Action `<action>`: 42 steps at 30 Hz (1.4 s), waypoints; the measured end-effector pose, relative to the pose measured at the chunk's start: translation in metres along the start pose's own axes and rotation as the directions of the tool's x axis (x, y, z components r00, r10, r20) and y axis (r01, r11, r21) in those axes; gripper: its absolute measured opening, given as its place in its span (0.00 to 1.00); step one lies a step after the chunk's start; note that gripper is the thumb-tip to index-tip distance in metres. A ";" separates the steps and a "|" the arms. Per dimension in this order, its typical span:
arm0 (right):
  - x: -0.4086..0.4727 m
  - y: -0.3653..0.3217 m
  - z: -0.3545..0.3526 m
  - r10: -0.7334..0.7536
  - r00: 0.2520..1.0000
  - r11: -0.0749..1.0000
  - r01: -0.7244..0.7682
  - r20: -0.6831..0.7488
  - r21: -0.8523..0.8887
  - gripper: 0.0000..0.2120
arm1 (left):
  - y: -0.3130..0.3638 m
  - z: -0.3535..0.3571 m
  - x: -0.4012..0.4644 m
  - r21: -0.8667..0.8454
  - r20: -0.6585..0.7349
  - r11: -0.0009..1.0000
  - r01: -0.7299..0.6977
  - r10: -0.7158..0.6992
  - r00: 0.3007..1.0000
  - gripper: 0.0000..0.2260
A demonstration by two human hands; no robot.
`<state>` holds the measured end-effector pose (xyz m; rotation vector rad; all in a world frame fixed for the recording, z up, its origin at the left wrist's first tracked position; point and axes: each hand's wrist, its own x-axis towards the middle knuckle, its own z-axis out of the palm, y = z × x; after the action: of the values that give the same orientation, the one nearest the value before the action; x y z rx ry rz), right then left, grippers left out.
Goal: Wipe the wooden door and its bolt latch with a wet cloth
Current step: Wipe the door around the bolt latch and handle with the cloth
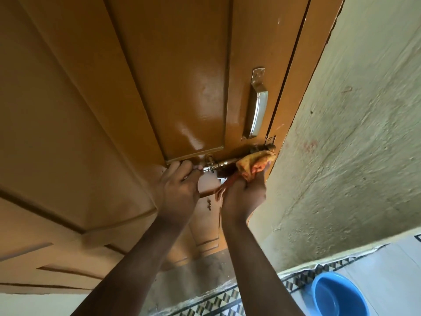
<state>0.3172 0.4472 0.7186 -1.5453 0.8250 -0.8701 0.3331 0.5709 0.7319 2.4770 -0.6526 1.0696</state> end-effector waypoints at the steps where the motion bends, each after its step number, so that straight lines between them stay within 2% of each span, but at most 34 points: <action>1: 0.006 0.000 0.004 0.045 0.999 0.999 -0.046 -0.019 -0.002 0.26 | -0.001 -0.001 0.001 0.005 0.001 1.000 -0.011 0.011 1.000 0.06; 3: 0.002 -0.001 0.010 0.040 0.999 0.999 -0.040 0.008 -0.032 0.28 | -0.003 -0.001 0.002 0.007 0.010 1.000 -0.024 0.023 1.000 0.04; 6: -0.021 0.013 0.005 -0.101 0.988 0.992 0.109 0.120 -0.069 0.32 | -0.004 -0.004 0.001 -0.007 0.027 0.999 -0.035 0.035 0.999 0.03; 8: -0.020 0.025 -0.002 -0.183 0.974 0.979 0.193 0.135 -0.064 0.33 | -0.003 -0.005 -0.001 -0.016 0.040 0.999 -0.041 0.041 0.998 0.02; 12: -0.017 0.033 0.007 -0.194 0.969 0.973 0.210 0.151 -0.093 0.37 | -0.004 -0.003 0.000 -0.032 0.056 0.999 -0.039 0.041 0.998 0.02; 14: -0.029 0.044 0.008 -0.320 0.916 0.931 0.352 0.243 -0.100 0.39 | -0.005 -0.001 0.000 -0.042 0.047 0.998 -0.039 0.040 0.998 0.03; 16: -0.034 0.069 0.002 -0.439 0.822 0.835 0.522 0.363 -0.174 0.42 | -0.006 0.001 -0.002 -0.059 0.036 0.997 -0.051 0.053 0.998 0.03; 18: -0.030 0.084 -0.005 -0.481 0.770 0.766 0.602 0.420 -0.226 0.41 | -0.008 0.003 -0.004 -0.075 0.033 0.996 -0.053 0.056 0.998 0.04; 21: -0.039 0.066 0.007 -0.387 0.865 0.863 0.462 0.319 -0.206 0.32 | -0.009 0.002 -0.003 -0.070 0.039 0.997 -0.042 0.045 0.998 0.04; 23: -0.048 0.055 0.019 -0.363 0.902 0.905 0.401 0.234 -0.140 0.30 | -0.010 0.002 -0.003 -0.074 0.042 0.996 -0.049 0.052 0.998 0.04; 27: -0.052 0.084 0.018 -0.464 0.836 0.852 0.512 0.292 -0.110 0.37 | -0.010 0.001 -0.001 -0.064 0.014 0.996 -0.066 0.067 0.998 0.07; 28: -0.053 0.089 0.018 -0.448 0.852 0.865 0.490 0.271 -0.110 0.37 | -0.009 0.001 -0.002 -0.058 0.009 0.996 -0.069 0.070 0.998 0.06; 30: -0.057 0.075 0.025 -0.326 0.930 0.935 0.343 0.171 -0.087 0.35 | -0.009 0.001 -0.003 -0.061 0.001 0.996 -0.071 0.071 0.997 0.06; 32: -0.059 0.059 0.034 -0.251 0.962 0.965 0.257 0.106 -0.052 0.34 | -0.010 0.002 -0.002 -0.057 0.000 0.996 -0.068 0.068 0.998 0.07; 34: -0.059 0.065 0.034 -0.307 0.938 0.948 0.316 0.161 -0.032 0.37 | -0.012 0.004 -0.001 -0.042 -0.008 0.997 -0.068 0.068 0.998 0.07; 37: -0.053 0.101 0.019 -0.443 0.852 0.875 0.479 0.279 -0.073 0.39 | -0.013 0.003 -0.002 -0.043 -0.009 0.995 -0.094 0.094 0.996 0.06; 40: -0.056 0.092 0.016 -0.349 0.905 0.926 0.372 0.242 -0.058 0.36 | -0.014 0.005 -0.002 -0.055 -0.003 0.994 -0.098 0.098 0.995 0.06; 42: -0.063 0.069 0.023 -0.339 0.920 0.937 0.348 0.197 -0.012 0.32 | -0.015 0.007 -0.004 -0.075 0.007 0.994 -0.077 0.077 0.997 0.09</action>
<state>0.3034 0.5034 0.6417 -1.8171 0.4406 -0.9382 0.3435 0.5811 0.7220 2.4125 -0.7823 1.0421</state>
